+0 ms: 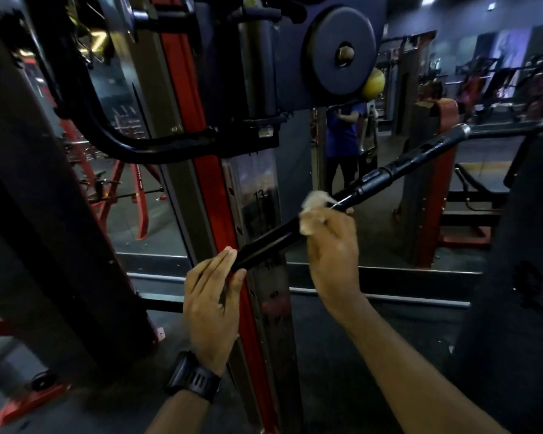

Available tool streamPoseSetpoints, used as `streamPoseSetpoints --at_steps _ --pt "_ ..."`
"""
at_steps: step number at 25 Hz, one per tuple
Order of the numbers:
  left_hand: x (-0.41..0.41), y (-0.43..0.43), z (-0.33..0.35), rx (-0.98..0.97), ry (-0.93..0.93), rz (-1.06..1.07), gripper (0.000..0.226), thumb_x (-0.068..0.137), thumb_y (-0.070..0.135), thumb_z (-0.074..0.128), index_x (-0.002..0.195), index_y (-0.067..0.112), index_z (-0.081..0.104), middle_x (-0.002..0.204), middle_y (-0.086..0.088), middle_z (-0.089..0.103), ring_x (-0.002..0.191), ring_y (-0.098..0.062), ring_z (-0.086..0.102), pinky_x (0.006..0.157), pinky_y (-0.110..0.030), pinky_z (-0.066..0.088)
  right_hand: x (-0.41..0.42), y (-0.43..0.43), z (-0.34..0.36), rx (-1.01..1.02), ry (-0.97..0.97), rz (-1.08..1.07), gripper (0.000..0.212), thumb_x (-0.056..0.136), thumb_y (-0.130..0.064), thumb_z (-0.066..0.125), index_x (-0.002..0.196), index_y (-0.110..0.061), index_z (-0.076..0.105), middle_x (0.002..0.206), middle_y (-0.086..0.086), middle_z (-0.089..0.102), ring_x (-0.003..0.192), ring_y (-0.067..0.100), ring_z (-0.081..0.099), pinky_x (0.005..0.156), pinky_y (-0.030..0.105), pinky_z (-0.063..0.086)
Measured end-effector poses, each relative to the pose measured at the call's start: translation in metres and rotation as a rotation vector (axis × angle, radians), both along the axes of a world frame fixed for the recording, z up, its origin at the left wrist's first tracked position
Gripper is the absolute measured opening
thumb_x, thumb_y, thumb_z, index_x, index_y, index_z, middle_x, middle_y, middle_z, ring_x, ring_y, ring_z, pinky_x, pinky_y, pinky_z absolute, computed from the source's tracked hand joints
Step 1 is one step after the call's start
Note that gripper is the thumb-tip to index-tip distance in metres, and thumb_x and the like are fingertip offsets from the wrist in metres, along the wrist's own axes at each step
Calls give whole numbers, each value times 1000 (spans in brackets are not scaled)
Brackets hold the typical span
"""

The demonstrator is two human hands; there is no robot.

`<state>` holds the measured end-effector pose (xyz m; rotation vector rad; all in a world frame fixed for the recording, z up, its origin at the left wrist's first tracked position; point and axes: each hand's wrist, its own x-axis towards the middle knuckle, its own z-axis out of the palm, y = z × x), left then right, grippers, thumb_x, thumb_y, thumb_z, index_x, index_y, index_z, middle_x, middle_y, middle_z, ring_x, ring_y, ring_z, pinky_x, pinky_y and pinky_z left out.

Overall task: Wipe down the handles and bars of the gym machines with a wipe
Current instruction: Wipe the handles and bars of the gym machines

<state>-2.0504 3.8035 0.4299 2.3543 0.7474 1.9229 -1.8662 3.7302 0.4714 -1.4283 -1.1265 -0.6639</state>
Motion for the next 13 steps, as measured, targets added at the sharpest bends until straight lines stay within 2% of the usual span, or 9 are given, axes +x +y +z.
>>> streamPoseSetpoints --at_steps 1,2,3,4,5,8,9,11,13 --pt "-1 3 1 2 -2 -1 35 91 26 59 121 9 63 123 4 60 114 -13 53 104 -14 35 2 1 1 -38 -51 62 21 96 -19 53 101 -7 69 100 8 61 96 14 56 83 32 51" --pt "-1 5 2 -3 -8 -4 35 91 27 58 121 8 63 123 4 59 114 -11 52 103 -13 35 12 2 4 -21 16 81 24 96 -26 52 101 -11 70 103 8 63 99 23 57 85 40 53" --pt "-1 7 3 -4 -12 -11 35 91 28 58 120 8 63 123 4 59 114 -9 51 103 -14 36 25 1 9 26 187 34 24 96 -31 54 101 -14 70 104 7 63 101 26 56 88 45 53" --pt "-1 7 3 0 -11 -21 35 92 28 58 121 9 63 123 4 60 115 -8 50 102 -15 37 31 1 15 65 359 -1 22 95 -31 56 101 -14 69 106 7 62 102 25 56 89 45 53" --pt "0 7 3 7 -7 -31 36 92 29 57 121 10 62 123 4 60 115 -8 49 102 -17 38 34 -1 18 101 450 -10 20 94 -26 57 102 -11 68 106 7 61 100 22 57 89 40 53" --pt "3 7 0 -17 -31 -34 36 93 31 55 121 10 63 124 4 59 117 -7 48 101 -19 38 2 1 10 74 510 109 17 93 -14 61 109 -10 66 114 6 58 102 14 58 90 28 52" --pt "4 8 -1 -31 -42 -38 36 94 32 54 121 9 63 124 4 59 116 -7 48 101 -20 38 -5 5 5 134 584 142 17 92 -13 63 109 -12 66 113 3 60 100 9 59 87 26 54" --pt "6 10 -3 -30 -29 -44 37 93 32 55 122 11 62 124 5 59 115 -9 49 97 -27 44 -10 13 5 338 860 172 7 92 -18 65 98 -18 65 98 -3 63 86 2 62 75 25 56" --pt "4 12 -6 -12 3 -48 37 93 32 55 123 12 62 124 5 60 114 -11 51 93 -38 48 -17 19 6 426 1149 221 8 90 -24 67 92 -18 62 89 -3 65 80 4 62 71 23 53"
